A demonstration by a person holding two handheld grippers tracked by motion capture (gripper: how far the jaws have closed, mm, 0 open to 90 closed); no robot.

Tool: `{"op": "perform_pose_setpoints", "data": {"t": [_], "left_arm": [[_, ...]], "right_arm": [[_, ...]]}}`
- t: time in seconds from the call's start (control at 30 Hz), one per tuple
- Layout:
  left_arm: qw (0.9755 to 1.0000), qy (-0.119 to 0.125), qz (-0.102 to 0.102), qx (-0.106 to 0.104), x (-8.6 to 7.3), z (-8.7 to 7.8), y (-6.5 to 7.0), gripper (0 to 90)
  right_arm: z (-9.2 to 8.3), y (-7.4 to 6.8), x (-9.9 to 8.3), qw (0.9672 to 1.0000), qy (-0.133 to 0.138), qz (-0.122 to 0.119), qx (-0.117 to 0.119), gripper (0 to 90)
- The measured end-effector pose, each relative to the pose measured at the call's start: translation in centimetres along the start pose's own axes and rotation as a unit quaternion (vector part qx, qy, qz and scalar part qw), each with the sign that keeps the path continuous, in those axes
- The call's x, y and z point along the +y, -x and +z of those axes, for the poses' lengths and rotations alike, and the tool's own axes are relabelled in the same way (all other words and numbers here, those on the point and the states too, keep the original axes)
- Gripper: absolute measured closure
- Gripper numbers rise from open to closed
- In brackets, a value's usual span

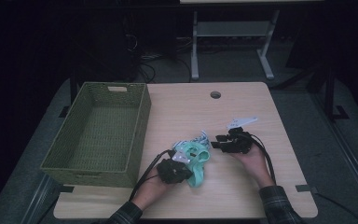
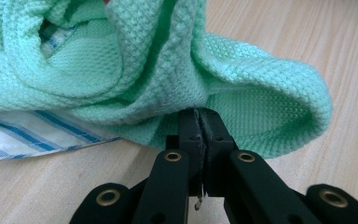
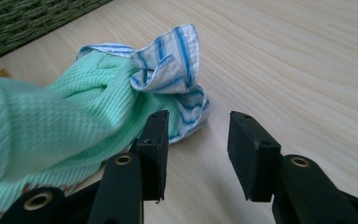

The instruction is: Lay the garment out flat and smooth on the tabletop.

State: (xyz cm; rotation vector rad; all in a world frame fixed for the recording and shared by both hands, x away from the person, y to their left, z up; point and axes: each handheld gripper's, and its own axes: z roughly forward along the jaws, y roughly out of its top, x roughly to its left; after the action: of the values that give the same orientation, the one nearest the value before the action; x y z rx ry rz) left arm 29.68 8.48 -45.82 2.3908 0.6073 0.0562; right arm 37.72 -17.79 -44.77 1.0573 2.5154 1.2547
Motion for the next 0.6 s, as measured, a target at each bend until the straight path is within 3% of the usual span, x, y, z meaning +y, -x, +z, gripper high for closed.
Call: {"op": "perform_pose_setpoints", "data": {"t": [0.17, 0.37, 0.47, 0.6], "left_arm": [[1.0, -0.003, 0.004, 0.002, 0.0, 0.0, 0.0, 88.1], [1.0, 0.0, 0.001, 0.002, 0.0, 0.0, 0.1, 88.1], [1.0, -0.002, 0.002, 0.002, 0.0, 0.0, 0.1, 88.1], [1.0, -0.002, 0.002, 0.003, 0.0, 0.0, 0.1, 88.1]], "right_arm": [[1.6, 0.3, 0.8, 0.9999, -0.007, 0.011, 0.009, 62.4], [3.6, 0.6, 1.2, 0.9995, -0.03, -0.002, 0.007, 74.2], [3.8, 0.6, 1.1, 0.9993, -0.038, -0.004, 0.003, 85.3], [3.4, 0.5, 1.0, 0.9991, -0.042, -0.004, 0.006, 88.1]]}}
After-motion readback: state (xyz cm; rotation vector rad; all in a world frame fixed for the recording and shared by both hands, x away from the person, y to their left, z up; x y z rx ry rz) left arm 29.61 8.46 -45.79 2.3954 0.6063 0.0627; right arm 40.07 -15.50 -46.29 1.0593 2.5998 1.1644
